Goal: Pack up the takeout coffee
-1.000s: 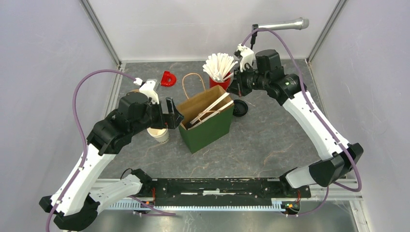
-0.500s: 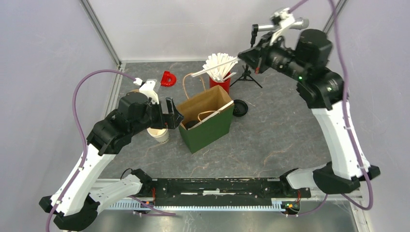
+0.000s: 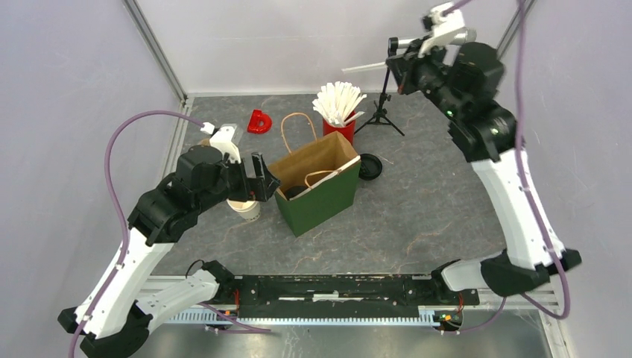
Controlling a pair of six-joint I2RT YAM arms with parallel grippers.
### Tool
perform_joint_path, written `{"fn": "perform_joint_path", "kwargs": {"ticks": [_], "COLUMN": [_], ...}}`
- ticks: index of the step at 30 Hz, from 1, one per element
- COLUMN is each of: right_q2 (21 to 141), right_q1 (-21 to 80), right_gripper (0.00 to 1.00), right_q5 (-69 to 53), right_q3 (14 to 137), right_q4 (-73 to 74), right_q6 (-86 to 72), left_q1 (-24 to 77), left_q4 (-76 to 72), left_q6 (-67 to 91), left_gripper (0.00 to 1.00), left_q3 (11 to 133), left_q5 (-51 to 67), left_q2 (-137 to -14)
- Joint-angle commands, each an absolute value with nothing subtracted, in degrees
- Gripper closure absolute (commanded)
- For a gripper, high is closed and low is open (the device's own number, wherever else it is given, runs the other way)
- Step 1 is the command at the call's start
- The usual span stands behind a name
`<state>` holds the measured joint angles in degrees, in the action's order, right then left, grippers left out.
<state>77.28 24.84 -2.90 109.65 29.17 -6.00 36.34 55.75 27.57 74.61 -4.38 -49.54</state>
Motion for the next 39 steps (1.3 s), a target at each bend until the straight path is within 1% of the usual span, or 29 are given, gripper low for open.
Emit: {"fn": "perform_joint_path", "kwargs": {"ticks": [1, 9, 15, 17, 19, 22, 25, 27, 28, 32, 36, 37, 39], "right_q2": [80.9, 83.2, 88.5, 91.5, 96.3, 102.7, 105.6, 106.3, 106.0, 100.2, 90.6, 88.0, 83.7], "right_q1": [24.3, 24.2, 23.3, 22.7, 22.3, 22.0, 21.8, 21.5, 21.3, 20.8, 20.6, 20.6, 20.6], "right_gripper": [1.0, 1.0, 1.0, 0.97, 0.91, 0.83, 0.71, 0.67, 0.64, 0.35, 0.11, 0.03, 0.02], "right_q5": [-2.3, -3.5, -9.0, -13.0, -15.5, -15.6, -15.1, -14.0, -13.6, -9.9, -6.7, -6.6, -6.1], "right_q3": [106.3, 100.4, 96.3, 95.2, 97.4, 101.3, 103.5, 106.9, 108.7, 110.6, 106.0, 105.1, 103.3], "right_q4": [30.8, 31.8, 27.6, 24.8, 24.9, 27.2, 27.2, 28.9, 29.7, 33.5, 35.7, 36.3, 38.0], "right_q6": [-2.7, -1.9, -1.3, -1.6, -2.8, -3.4, -4.2, -4.8, -4.8, -4.8, -5.2, -5.1, -5.3], "left_q1": [36.0, 36.0, 36.0, 36.0, 36.0, 36.0, 36.0, 36.0, 36.1, 36.0, 36.0, 36.1, 36.0], "left_q4": [56.3, 56.9, 57.0, 56.8, 56.7, 55.8, 54.5, 54.2, 54.2, 54.5, 54.4, 54.3, 54.0], "left_q6": [26.2, 26.6, 26.9, 27.2, 27.6, 28.8, 30.0, 30.1, 29.7, 28.1, 27.3, 27.3, 27.2], "left_gripper": [0.0, 0.0, 0.0, 0.0, 0.0, 0.0, 0.0, 0.0, 0.0, 0.0, 0.0, 0.0, 0.0], "left_q3": [75.0, 75.1, 74.8, 74.7, 74.7, 73.8, 72.8, 73.1, 73.6, 75.6, 78.8, 79.6, 81.7], "left_q5": [-5.6, -6.1, -5.9, -5.5, -5.1, -4.3, -3.5, -3.2, -3.3, -4.8, -6.3, -6.4, -6.7], "left_q2": [-48.4, -48.3, -49.2, -49.5, -49.9, -49.8, -49.5, -49.8, -49.9, -50.3, -50.7, -50.8, -50.9]}}
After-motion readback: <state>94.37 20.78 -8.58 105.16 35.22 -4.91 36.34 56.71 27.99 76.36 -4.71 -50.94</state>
